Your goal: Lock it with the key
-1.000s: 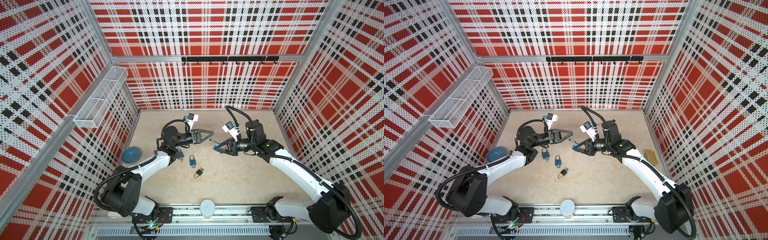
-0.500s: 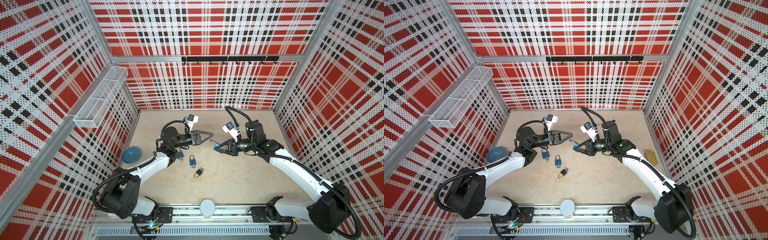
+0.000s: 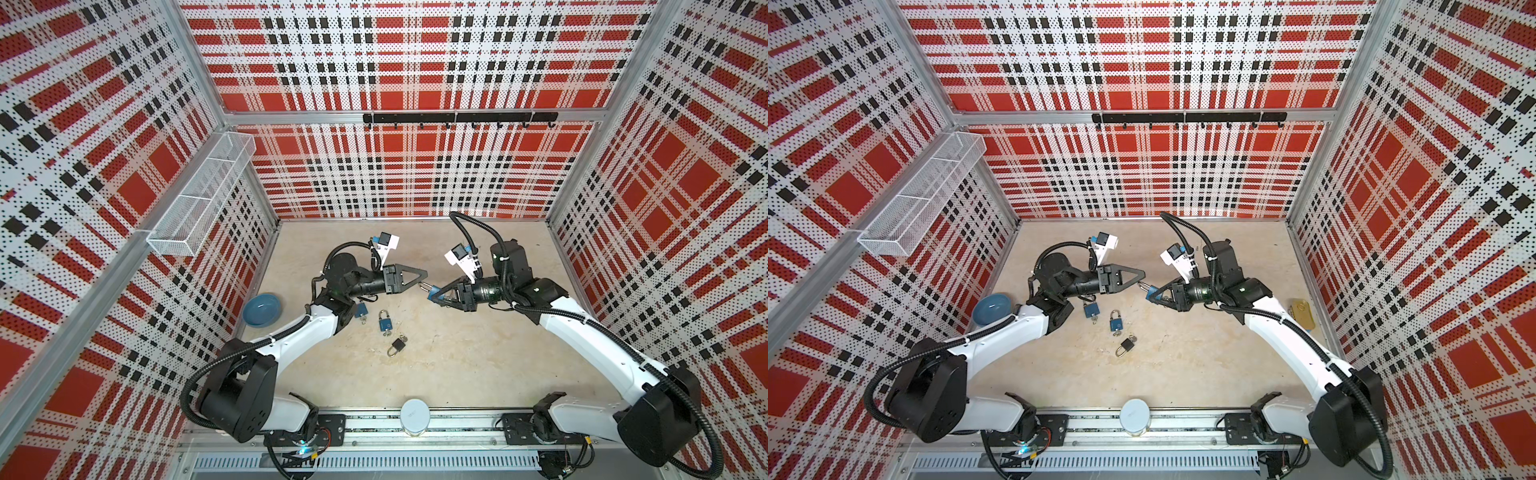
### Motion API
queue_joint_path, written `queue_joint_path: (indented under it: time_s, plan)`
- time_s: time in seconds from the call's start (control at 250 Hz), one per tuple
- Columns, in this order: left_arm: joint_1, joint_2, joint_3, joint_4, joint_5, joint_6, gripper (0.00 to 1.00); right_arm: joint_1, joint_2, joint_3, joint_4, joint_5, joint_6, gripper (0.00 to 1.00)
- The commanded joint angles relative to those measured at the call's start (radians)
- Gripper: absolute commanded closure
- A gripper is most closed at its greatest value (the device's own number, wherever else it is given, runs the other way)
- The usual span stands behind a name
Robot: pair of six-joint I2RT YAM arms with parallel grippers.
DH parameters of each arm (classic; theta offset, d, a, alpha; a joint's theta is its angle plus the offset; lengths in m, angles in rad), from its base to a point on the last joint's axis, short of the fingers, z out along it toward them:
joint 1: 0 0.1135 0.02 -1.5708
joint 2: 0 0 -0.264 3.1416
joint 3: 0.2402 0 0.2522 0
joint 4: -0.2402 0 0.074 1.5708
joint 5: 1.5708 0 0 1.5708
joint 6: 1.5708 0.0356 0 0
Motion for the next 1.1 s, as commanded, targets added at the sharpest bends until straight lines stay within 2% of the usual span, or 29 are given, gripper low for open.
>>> queue_joint_path:
  time_s: [0.0, 0.172, 0.808, 1.096]
  plan:
    - [-0.011, -0.033, -0.013, -0.031, 0.038, 0.014, 0.66, 0.002, 0.007, 0.051, 0.055, 0.000, -0.029, 1.00]
    - [-0.008, -0.046, -0.020, -0.057, 0.043, 0.028, 0.69, 0.000, 0.010, 0.055, 0.058, -0.001, -0.025, 1.00]
    - [-0.001, -0.075, -0.042, -0.121, 0.054, 0.060, 0.68, 0.000, 0.019, 0.071, 0.064, 0.008, -0.024, 1.00]
    - [0.012, -0.086, -0.044, -0.123, 0.046, 0.065, 0.73, -0.002, 0.027, 0.075, 0.058, -0.004, -0.024, 1.00]
